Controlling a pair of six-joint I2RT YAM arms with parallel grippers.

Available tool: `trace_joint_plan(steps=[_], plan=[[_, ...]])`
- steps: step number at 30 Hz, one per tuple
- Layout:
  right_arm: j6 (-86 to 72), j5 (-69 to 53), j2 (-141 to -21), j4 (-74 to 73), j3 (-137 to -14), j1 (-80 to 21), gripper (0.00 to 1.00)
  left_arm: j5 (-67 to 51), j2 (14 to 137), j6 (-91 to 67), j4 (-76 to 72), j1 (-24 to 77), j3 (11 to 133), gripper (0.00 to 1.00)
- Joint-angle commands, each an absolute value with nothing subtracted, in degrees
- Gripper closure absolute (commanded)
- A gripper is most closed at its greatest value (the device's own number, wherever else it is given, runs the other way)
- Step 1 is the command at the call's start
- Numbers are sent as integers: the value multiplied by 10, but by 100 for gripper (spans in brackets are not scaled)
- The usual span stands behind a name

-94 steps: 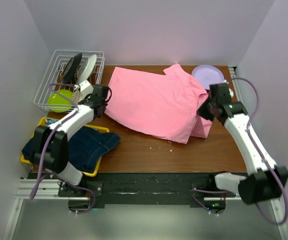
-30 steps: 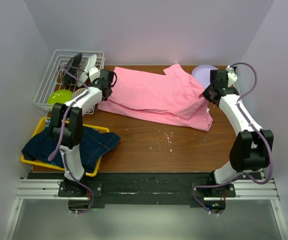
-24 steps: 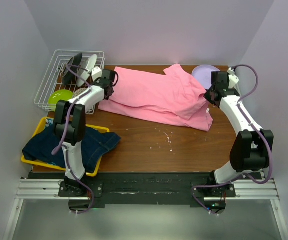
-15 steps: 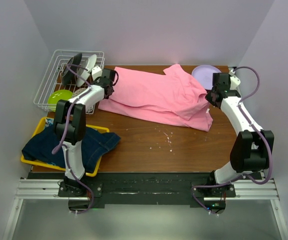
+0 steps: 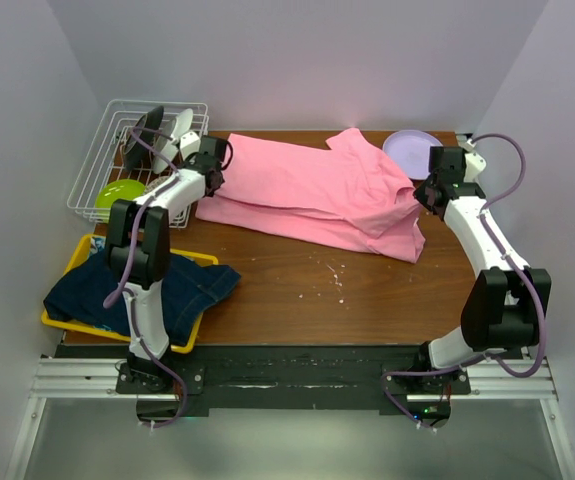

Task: Fold and stack the mixed laundry pile
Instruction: Fold the T-shirt at the center of the board.

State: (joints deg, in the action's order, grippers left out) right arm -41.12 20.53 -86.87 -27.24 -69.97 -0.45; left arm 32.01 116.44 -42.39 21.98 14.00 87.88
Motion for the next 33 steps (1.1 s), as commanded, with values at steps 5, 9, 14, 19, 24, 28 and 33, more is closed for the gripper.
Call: trace_joint_plan(steps=[5, 9, 14, 19, 24, 28, 33], plan=[[-417, 224, -876, -247, -698, -2, 100, 314, 1175, -404, 193, 131, 908, 98], [-420, 225, -887, -243, -695, 15, 100, 307, 1196, -392, 186, 131, 925, 97], [-421, 228, -896, -240, -695, 19, 100, 303, 1215, -388, 189, 129, 939, 97], [-418, 219, -919, -235, -700, 21, 100, 296, 1226, -386, 188, 125, 948, 98], [-415, 210, -947, -232, -719, 22, 100, 284, 1237, -381, 180, 123, 959, 96], [-403, 182, -993, -231, -765, 22, 98, 264, 1244, -367, 163, 123, 962, 86], [-391, 138, -1077, -236, -850, 23, 78, 245, 1235, -340, 149, 121, 976, 46]])
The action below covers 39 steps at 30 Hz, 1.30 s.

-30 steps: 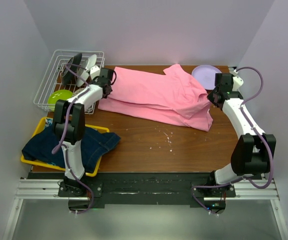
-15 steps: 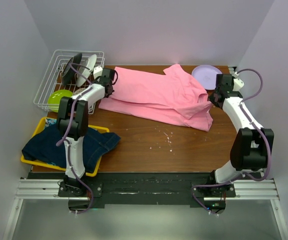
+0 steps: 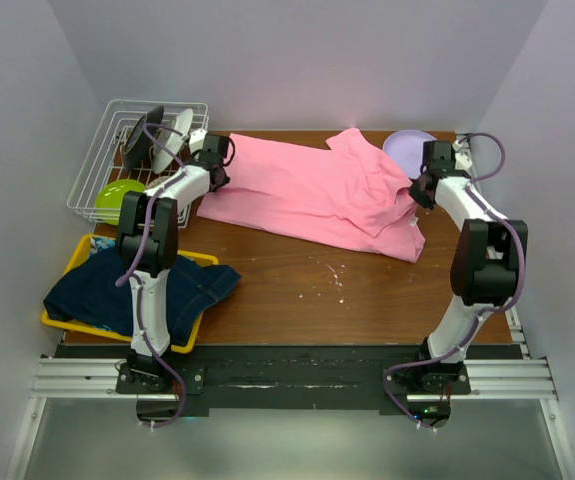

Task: Fold and stack the mixed laundry pile
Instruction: Fold the T-shirt at the center of the board.

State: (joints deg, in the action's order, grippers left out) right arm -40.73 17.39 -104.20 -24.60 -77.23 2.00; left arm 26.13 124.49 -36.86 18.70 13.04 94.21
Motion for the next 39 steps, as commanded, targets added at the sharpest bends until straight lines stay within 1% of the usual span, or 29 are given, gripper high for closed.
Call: trace_joint_plan(steps=[1, 2, 3, 4, 5, 6, 9, 11, 12, 14, 15, 19, 20, 23, 31, 34, 39], plan=[[-382, 137, -1089, -241, -865, 23, 74, 242, 1231, -331, 150, 120, 980, 41], [-377, 138, -1108, -250, -881, 23, 62, 232, 1226, -325, 149, 120, 983, 39], [-374, 140, -1112, -267, -904, 23, 55, 227, 1212, -321, 146, 120, 981, 32], [-363, 141, -1114, -270, -910, 22, 47, 219, 1204, -318, 143, 120, 978, 29], [-360, 141, -1113, -273, -916, 21, 41, 201, 1197, -319, 142, 122, 971, 27], [-359, 144, -1107, -281, -921, 21, 37, 196, 1181, -321, 142, 123, 966, 27], [-357, 153, -1067, -276, -898, 8, 36, 184, 1152, -330, 130, 136, 938, 26], [-359, 155, -1047, -276, -881, 4, 36, 171, 1141, -334, 123, 152, 920, 26], [-361, 149, -1035, -272, -858, -19, 36, 165, 1133, -335, 122, 157, 916, 27], [-373, 140, -999, -265, -824, -35, 38, 150, 1126, -344, 120, 174, 902, 27], [-375, 140, -986, -245, -780, -54, 38, 147, 1118, -350, 121, 178, 895, 27], [-412, 125, -932, -189, -674, -87, 41, 122, 1094, -377, 98, 198, 845, 29], [-417, 120, -930, -176, -641, -89, 41, 106, 1086, -379, 89, 200, 837, 29], [-432, 105, -937, -135, -604, -89, 43, 97, 1079, -385, 84, 212, 818, 30], [-459, 76, -984, -82, -584, -89, 48, 91, 1075, -389, 80, 222, 795, 30], [-466, 70, -996, -77, -584, -89, 57, 97, 1074, -388, 81, 222, 793, 30], [-468, 64, -1008, -75, -586, -89, 60, 98, 1078, -387, 83, 222, 795, 31]])
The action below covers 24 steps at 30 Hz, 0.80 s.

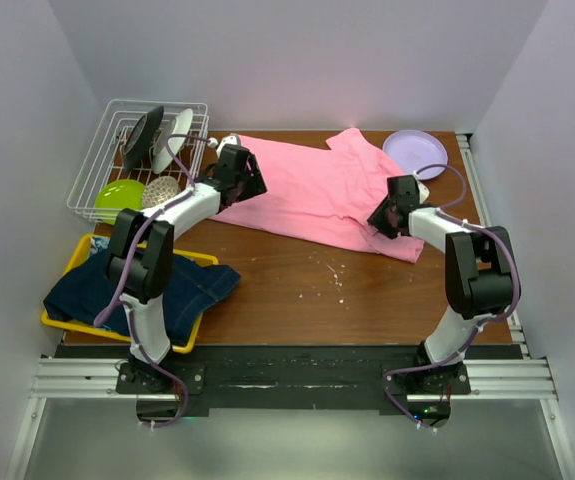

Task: Fold and stack the mixed laundry pile
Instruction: Fold the T-shirt at the center of the board.

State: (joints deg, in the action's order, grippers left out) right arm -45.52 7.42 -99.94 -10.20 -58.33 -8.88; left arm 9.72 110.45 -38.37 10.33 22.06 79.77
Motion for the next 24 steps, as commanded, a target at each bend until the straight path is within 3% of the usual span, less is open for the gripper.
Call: trace_joint_plan(steps=[1, 14, 24], plan=[[-467, 62, -1010, -74, -586, -90, 62, 98, 1078, -386, 85, 222, 795, 31], [-456, 64, -1031, -98, -641, -91, 97, 94, 1084, -384, 94, 222, 809, 32], [-436, 62, -1102, -134, -742, -96, 100, 90, 1082, -377, 102, 222, 809, 32]])
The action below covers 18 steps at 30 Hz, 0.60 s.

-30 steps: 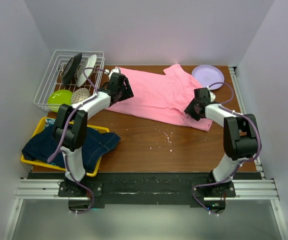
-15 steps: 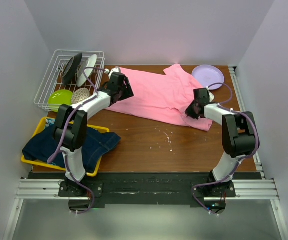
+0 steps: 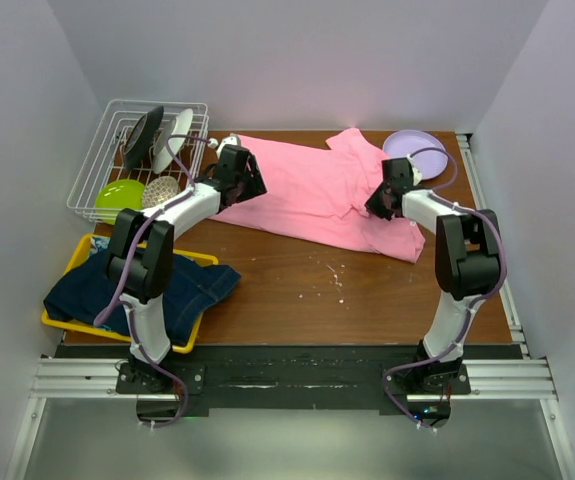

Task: Fold and stack the mixed laundry pile
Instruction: Fold the T-shirt at the center of the board.

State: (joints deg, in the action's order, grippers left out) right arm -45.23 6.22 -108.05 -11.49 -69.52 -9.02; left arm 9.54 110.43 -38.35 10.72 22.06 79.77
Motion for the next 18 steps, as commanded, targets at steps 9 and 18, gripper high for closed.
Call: trace_joint_plan(steps=[9, 18], plan=[[-417, 70, -1159, -149, -817, -101, 95, 84, 1084, -371, 106, 222, 810, 32], [-409, 71, -1164, -141, -845, -101, 71, 78, 1081, -371, 105, 223, 808, 32]])
